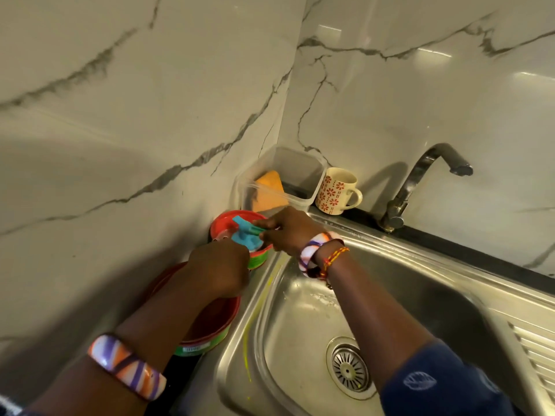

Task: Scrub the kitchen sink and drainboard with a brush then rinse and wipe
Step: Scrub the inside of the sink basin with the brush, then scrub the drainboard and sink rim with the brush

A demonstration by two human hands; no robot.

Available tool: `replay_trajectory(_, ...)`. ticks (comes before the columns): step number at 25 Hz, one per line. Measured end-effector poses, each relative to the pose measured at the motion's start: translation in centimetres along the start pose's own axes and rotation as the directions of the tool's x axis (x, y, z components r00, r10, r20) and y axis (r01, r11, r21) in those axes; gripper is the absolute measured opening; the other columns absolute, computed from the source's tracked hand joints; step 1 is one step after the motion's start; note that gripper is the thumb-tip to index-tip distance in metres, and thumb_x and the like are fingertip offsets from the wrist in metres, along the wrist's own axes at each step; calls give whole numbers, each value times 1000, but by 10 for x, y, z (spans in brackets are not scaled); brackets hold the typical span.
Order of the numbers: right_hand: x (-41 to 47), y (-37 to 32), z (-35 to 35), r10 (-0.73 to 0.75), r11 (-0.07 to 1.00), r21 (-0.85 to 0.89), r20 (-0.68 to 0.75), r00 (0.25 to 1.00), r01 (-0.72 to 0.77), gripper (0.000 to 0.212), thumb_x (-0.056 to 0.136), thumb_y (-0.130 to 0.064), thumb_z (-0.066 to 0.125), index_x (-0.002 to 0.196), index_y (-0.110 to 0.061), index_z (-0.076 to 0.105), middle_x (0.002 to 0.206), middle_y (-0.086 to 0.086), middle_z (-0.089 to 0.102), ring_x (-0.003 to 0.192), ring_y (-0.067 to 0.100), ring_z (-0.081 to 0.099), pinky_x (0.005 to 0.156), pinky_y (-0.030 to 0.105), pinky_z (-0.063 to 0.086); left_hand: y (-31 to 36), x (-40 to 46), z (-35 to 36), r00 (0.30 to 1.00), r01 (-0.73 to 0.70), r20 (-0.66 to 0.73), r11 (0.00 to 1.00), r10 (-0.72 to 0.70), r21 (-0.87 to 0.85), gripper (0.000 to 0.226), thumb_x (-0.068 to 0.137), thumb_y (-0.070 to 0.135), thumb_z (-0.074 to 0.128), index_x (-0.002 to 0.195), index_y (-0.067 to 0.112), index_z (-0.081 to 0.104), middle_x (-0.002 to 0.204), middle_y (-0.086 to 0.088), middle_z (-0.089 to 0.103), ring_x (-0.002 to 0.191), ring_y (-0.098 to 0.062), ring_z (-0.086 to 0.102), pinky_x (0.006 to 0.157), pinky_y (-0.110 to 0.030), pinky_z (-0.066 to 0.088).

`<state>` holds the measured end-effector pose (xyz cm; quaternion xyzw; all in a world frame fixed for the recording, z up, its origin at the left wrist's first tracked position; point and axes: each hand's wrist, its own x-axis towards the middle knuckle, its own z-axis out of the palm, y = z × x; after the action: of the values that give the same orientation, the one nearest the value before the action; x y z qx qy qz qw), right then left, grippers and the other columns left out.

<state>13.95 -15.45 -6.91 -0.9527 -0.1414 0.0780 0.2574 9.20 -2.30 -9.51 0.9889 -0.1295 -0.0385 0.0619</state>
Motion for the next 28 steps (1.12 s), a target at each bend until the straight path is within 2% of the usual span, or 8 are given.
replay_trajectory(3,7,-2,11,-2,1000,11,-70,998,3,38,89,-13,54,127,-10,58,123,13,62,115,25,57,92,22,42,-1,2,-1,999,-48,8,998,48,37,30,92,29,44,111,13,60,114,-7,61,104,-23,60,86,-31,48)
replay_trajectory(5,-1,-8,18,-29,993,110,-70,997,37,38,89,-11,53,127,-9,57,126,14,61,116,22,56,94,17,40,-1,0,-1,995,-95,15,995,95,33,41,92,37,34,117,16,59,119,-6,62,108,-22,59,90,-29,45)
replay_trajectory(8,-37,19,-6,-53,954,277,-227,972,116,35,90,-11,54,125,-10,59,92,3,72,87,5,60,67,2,37,7,-3,-8,995,-90,51,995,88,31,43,96,32,39,134,16,47,136,-5,50,122,-21,50,100,-23,33)
replay_trajectory(10,-65,57,-33,20,918,377,-350,936,121,34,91,-11,55,125,-11,59,56,-20,57,55,-12,52,57,4,33,25,2,-13,999,-48,12,993,47,109,52,95,34,43,142,15,33,149,-8,34,134,-21,37,107,-24,29)
replay_trajectory(14,-126,150,-83,252,909,413,-435,864,-57,37,92,-15,53,129,-16,55,70,-20,54,47,-12,47,54,5,35,127,27,-11,977,-202,-50,971,210,129,59,96,36,41,147,14,19,155,-5,20,140,-16,26,109,-21,23)
replay_trajectory(18,-153,242,-111,423,905,275,-492,761,-325,38,93,-15,48,131,-16,53,125,13,61,113,27,58,93,31,42,249,58,31,932,-348,117,937,343,25,68,95,32,45,150,14,8,158,-3,7,144,-16,16,114,-24,17)
replay_trajectory(23,-199,352,-138,438,894,121,-436,787,-431,35,95,-23,45,128,-21,57,120,15,63,111,32,58,91,36,45,348,84,79,889,-388,239,920,390,-57,70,96,28,43,150,17,0,158,1,-5,145,-15,6,117,-27,12)
replay_trajectory(28,-318,480,-215,613,768,172,-474,632,-616,32,94,-17,50,125,-15,59,92,12,65,81,19,57,80,37,47,391,112,95,871,-421,271,907,410,-22,71,97,19,41,148,12,-8,156,-2,-15,145,-13,-5,115,-24,3)
